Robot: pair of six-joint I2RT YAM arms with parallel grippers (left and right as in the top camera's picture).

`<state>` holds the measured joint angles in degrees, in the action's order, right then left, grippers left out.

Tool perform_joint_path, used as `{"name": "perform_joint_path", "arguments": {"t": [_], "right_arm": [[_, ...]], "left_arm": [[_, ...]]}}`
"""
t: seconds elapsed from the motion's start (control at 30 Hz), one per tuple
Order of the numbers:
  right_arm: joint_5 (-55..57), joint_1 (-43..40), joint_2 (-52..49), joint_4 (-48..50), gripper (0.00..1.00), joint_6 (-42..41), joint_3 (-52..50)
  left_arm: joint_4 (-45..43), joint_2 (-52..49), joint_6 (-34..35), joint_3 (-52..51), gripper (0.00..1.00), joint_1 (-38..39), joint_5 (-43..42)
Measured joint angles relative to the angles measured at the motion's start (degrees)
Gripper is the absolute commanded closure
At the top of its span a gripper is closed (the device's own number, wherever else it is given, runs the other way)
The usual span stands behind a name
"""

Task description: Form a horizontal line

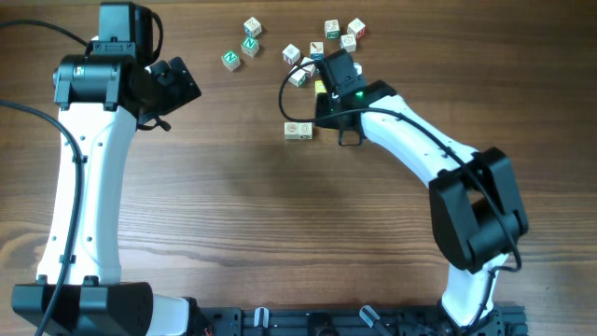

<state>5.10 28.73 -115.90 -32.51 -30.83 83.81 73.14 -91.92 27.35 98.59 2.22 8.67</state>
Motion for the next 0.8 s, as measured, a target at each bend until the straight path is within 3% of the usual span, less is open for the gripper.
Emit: {"name": "perform_joint_path", "arguments": {"t": [0.6, 0.7, 0.8], "right_arm": [[4.2, 0.1, -5.5, 4.9, 0.89, 0.9, 0.0], [4.2, 0.1, -5.5, 4.9, 0.81, 1.3, 0.0], [4.3, 0.1, -5.5, 4.4, 0.80, 1.5, 0.0]], "left_arm": [[0.0, 0.0, 0.0, 0.0, 0.00, 0.0, 0.0], [0.0, 0.0, 0.0, 0.0, 0.00, 0.0, 0.0], [0.0, 0.0, 0.0, 0.0, 0.00, 0.0, 0.0]]}}
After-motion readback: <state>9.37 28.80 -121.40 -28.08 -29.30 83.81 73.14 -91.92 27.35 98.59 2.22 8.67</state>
